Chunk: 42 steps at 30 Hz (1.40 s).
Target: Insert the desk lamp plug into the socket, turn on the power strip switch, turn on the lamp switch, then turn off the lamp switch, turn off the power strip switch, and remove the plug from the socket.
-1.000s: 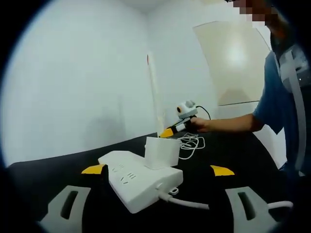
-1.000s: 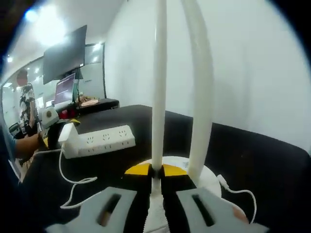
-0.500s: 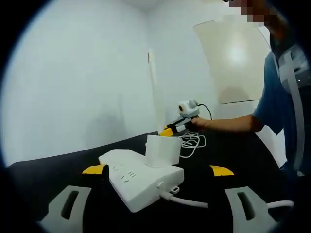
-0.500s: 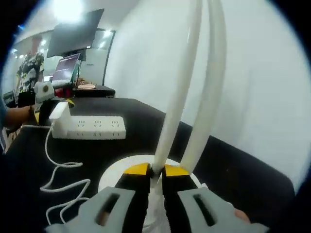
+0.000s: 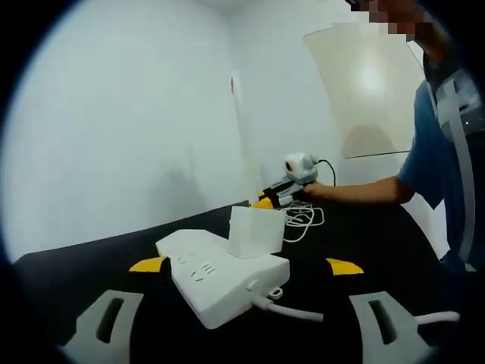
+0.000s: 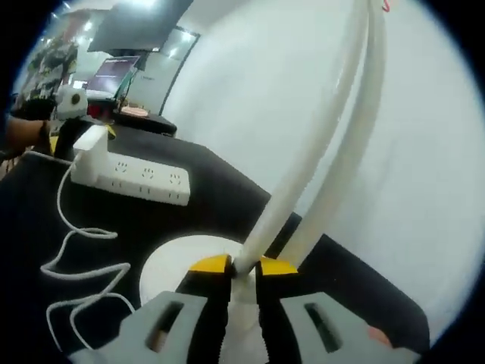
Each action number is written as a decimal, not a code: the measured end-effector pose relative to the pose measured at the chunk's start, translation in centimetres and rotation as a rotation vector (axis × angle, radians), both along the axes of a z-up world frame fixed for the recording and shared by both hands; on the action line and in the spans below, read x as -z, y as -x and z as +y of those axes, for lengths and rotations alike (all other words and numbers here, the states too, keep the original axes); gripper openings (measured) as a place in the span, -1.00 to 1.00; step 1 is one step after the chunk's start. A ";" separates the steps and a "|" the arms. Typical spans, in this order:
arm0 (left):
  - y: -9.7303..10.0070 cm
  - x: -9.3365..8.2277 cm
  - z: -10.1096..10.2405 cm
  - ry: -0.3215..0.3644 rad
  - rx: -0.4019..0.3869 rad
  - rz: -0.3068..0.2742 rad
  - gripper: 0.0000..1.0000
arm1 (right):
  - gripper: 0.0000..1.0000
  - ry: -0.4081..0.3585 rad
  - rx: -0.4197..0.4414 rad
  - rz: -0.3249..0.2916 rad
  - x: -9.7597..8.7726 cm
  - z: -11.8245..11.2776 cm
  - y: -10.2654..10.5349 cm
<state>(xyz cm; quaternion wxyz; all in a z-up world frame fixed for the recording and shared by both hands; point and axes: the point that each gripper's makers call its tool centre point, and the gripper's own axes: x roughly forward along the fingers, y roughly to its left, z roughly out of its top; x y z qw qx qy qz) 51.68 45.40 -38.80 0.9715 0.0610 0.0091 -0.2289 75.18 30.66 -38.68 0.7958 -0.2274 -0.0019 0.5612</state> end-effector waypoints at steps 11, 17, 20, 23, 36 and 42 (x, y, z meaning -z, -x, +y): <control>-0.1 -0.5 1.6 0.068 -0.091 0.036 0.15 | -0.71 -0.089 0.017 0.063 -1.9 -1.6 0.5; 0.0 0.4 2.2 0.018 -0.127 0.061 0.18 | -0.69 -0.117 0.020 0.071 -3.1 -2.1 0.9; 0.0 0.3 2.7 0.030 -0.134 0.059 0.18 | -0.62 -0.142 0.008 0.090 -3.8 -2.1 1.1; 0.0 0.0 3.2 0.057 -0.142 0.044 0.15 | -0.60 -0.147 -0.004 0.104 -4.1 -2.2 1.4; -0.7 1.8 4.1 0.043 -0.177 0.133 -0.14 | -0.48 -0.138 -0.095 0.111 -5.1 -1.5 3.1; -0.4 1.9 3.8 0.039 -0.171 0.146 -0.18 | -0.48 -0.134 -0.098 0.121 -4.8 -1.4 3.4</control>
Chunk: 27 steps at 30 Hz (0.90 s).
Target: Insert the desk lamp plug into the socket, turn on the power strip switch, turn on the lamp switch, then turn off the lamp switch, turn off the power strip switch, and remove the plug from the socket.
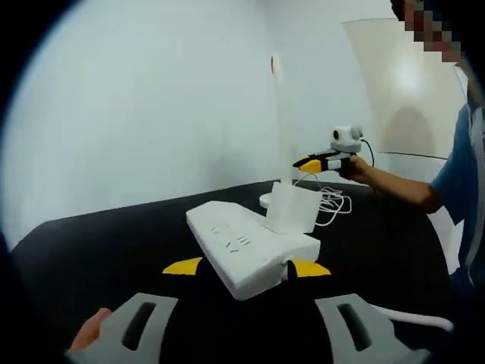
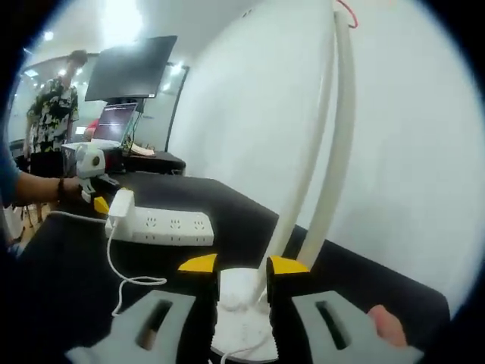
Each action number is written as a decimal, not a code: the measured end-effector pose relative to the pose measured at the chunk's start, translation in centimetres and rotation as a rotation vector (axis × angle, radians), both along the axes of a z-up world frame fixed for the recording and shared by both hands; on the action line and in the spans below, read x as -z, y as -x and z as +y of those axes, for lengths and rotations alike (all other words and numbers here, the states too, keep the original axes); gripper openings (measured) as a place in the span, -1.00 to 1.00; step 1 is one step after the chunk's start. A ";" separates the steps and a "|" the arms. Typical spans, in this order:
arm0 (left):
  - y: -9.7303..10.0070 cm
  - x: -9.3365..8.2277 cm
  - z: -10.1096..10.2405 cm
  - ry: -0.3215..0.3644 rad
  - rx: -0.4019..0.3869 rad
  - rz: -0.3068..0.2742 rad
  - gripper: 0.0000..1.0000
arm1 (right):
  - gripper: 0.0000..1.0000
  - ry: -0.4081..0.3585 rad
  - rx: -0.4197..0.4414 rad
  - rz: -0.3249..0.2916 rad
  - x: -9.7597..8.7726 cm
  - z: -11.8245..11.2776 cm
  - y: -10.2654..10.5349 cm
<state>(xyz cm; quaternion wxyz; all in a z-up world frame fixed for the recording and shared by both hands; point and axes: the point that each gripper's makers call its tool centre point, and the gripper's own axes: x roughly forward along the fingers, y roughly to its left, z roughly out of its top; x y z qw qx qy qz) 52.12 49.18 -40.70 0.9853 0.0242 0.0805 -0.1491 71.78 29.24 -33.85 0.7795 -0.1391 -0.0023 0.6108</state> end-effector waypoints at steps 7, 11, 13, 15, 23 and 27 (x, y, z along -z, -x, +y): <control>0.1 0.1 -0.7 0.045 0.014 0.032 -0.27 | -0.49 0.007 -0.005 0.003 0.2 0.1 0.3; 0.0 0.1 -0.7 0.064 0.009 0.038 -0.27 | -0.49 0.012 -0.032 0.016 0.4 0.6 1.0; 0.0 0.1 -0.7 0.064 0.009 0.038 -0.27 | -0.49 0.012 -0.056 0.026 0.5 0.9 1.5; 0.1 0.1 -0.8 0.062 0.010 0.037 -0.27 | -0.49 0.007 -0.075 0.037 0.4 1.3 2.3; 0.2 0.1 -0.9 0.051 0.012 0.032 -0.29 | -0.49 0.007 -0.160 0.054 0.3 2.3 4.7; 0.2 0.1 -0.9 0.063 0.009 0.034 -0.31 | -0.49 0.014 -0.191 0.057 0.4 2.7 5.5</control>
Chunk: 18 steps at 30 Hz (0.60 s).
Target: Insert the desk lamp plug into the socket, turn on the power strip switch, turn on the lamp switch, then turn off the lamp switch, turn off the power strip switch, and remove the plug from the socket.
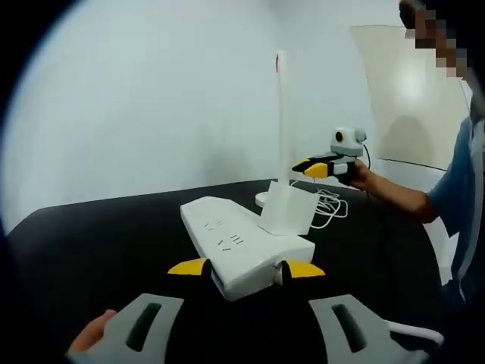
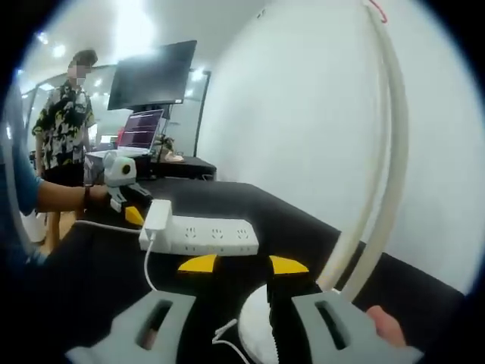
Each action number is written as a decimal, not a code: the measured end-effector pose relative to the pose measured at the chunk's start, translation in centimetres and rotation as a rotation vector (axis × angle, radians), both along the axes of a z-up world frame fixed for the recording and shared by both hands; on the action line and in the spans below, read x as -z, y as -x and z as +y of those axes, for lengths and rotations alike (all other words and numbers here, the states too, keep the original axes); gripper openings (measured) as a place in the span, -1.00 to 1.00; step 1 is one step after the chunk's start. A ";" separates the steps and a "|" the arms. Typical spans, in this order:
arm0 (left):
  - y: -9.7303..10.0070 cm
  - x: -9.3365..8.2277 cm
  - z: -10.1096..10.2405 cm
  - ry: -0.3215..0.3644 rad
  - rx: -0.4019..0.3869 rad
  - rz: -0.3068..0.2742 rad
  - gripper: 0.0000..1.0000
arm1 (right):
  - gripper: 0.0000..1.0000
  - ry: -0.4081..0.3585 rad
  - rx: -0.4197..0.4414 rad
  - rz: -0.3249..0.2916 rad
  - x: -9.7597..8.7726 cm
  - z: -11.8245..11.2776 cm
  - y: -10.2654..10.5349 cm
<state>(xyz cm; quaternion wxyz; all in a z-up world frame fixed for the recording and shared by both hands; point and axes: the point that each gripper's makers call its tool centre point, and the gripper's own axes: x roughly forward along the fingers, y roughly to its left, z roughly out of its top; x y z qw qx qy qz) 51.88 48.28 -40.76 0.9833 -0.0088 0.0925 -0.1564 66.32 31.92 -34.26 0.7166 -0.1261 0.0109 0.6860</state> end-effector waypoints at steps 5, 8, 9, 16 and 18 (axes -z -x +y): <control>0.0 0.0 0.1 0.003 0.004 -0.003 -0.37 | -0.49 0.006 -0.064 0.003 0.1 0.4 1.5; 0.2 -0.1 0.1 0.002 0.007 -0.008 -0.41 | -0.49 0.008 -0.140 0.024 0.0 0.7 3.3; 0.1 -0.1 0.1 0.003 0.008 -0.008 -0.41 | -0.49 0.010 -0.152 0.020 0.0 0.8 3.7; 0.0 -0.1 0.1 -0.006 0.014 -0.012 -0.38 | -0.49 0.033 -0.190 -0.006 0.3 1.4 5.4; 0.0 -0.1 0.1 0.001 0.009 -0.007 -0.37 | -0.49 0.035 -0.189 -0.004 0.4 1.4 5.3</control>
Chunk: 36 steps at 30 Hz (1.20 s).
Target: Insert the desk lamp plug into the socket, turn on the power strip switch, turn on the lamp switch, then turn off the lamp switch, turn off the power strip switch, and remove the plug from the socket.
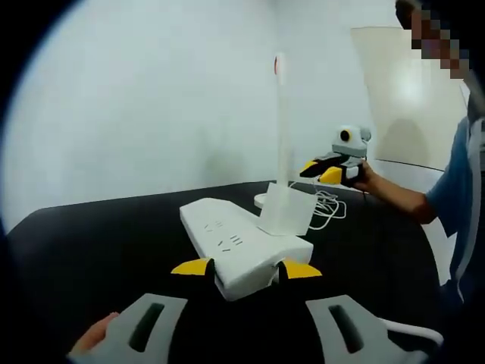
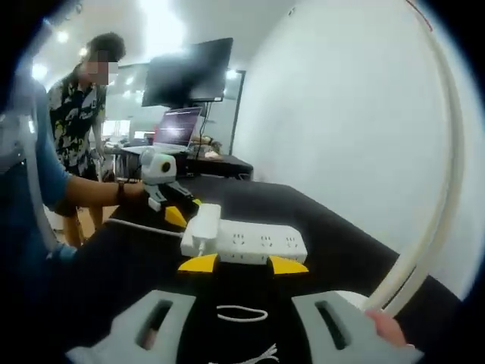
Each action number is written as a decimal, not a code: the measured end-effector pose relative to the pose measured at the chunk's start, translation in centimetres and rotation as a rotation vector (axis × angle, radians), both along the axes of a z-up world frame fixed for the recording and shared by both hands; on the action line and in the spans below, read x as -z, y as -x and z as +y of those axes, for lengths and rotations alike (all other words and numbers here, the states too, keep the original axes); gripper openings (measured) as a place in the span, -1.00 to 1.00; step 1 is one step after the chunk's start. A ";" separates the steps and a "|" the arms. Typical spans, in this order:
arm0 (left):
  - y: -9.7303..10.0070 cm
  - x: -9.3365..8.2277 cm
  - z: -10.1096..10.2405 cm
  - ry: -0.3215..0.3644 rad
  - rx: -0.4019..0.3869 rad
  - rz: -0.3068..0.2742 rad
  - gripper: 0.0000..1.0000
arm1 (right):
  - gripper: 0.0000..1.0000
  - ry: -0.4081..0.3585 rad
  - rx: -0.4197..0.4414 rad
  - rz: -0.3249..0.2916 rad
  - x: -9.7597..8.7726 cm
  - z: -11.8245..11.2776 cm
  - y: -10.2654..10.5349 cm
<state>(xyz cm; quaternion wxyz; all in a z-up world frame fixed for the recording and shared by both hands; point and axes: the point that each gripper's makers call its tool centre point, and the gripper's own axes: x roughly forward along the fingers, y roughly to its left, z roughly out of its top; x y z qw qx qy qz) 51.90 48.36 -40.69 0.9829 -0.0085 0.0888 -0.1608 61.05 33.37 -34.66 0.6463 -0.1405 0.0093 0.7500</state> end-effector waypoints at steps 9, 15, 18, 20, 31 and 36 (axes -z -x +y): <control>-0.2 0.4 0.1 -0.028 -0.008 0.008 -0.27 | -0.49 0.007 0.009 0.005 0.3 0.0 -0.3; -0.1 0.3 0.1 -0.022 -0.006 0.006 -0.31 | -0.49 0.014 0.010 0.001 0.5 0.0 -0.3; -0.1 0.3 0.2 -0.019 -0.007 0.007 -0.31 | -0.49 0.019 0.008 -0.004 0.6 0.1 -0.1; 0.0 0.3 0.2 -0.012 -0.008 0.010 -0.33 | -0.49 0.021 0.005 -0.005 0.7 0.2 0.0; 0.1 0.5 0.7 -0.005 -0.003 0.013 -0.46 | -0.50 0.031 -0.007 -0.010 0.9 0.4 0.3; 0.1 0.5 0.7 -0.011 -0.001 0.011 -0.43 | -0.50 0.033 -0.006 -0.006 1.0 0.4 0.2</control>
